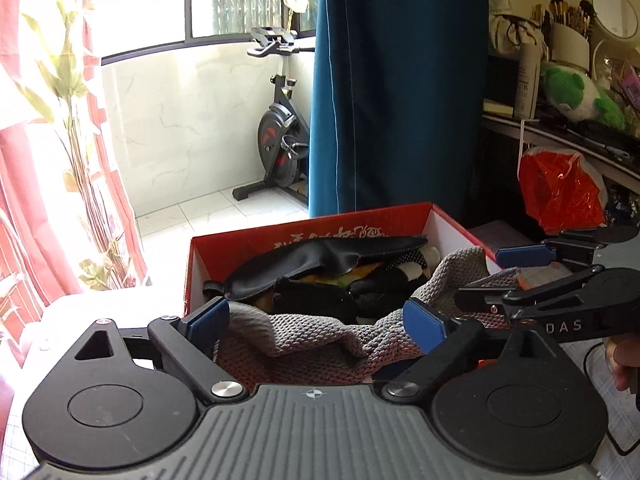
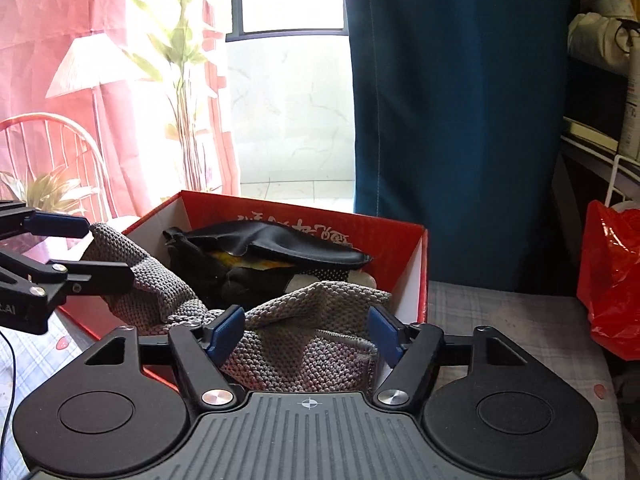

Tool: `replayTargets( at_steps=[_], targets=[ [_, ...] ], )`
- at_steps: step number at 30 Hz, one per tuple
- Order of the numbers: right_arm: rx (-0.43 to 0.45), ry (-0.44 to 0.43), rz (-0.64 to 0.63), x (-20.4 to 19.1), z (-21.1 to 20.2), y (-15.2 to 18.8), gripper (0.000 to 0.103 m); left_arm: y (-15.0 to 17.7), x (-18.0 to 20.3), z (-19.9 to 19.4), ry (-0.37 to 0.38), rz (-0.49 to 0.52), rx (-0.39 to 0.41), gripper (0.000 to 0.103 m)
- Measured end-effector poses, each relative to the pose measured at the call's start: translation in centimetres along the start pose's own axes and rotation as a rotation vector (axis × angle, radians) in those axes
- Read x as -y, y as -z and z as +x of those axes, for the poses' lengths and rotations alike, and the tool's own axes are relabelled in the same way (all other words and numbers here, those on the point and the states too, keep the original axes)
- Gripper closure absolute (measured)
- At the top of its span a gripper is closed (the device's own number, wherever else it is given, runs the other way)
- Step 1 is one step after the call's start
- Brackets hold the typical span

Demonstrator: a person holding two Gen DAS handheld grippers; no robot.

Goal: Organize soft objects
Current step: 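Lower the knit cloth into the box and open both grippers, then move both grippers down to the clear bag of green cable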

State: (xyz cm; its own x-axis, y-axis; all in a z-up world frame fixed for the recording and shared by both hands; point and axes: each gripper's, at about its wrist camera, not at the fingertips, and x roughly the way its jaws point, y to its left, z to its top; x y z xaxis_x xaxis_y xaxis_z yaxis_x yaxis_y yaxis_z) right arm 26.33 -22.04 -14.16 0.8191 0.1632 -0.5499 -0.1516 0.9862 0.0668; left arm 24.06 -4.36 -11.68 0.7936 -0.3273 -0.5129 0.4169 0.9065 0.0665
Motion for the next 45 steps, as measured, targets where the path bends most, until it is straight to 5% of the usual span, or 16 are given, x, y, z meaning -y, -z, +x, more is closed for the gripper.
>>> replayTargets(
  at_steps=[6, 26, 45],
  targets=[
    [0.055, 0.014, -0.003, -1.0, -2.5, 1.3, 0.001, 0.9, 0.8, -3.1, -0.016, -0.022, 0.046, 0.000],
    [0.130, -0.040, -0.005, -3.7, -8.0, 8.6, 0.001, 9.0, 2.3, -7.3, -0.032, -0.063, 0.015, 0.000],
    [-0.035, 0.005, 0.115, -4.6, -5.7, 15.5, 0.001, 15.3, 1.5, -6.0, -0.037, -0.146, -0.112, 0.000]
  ],
)
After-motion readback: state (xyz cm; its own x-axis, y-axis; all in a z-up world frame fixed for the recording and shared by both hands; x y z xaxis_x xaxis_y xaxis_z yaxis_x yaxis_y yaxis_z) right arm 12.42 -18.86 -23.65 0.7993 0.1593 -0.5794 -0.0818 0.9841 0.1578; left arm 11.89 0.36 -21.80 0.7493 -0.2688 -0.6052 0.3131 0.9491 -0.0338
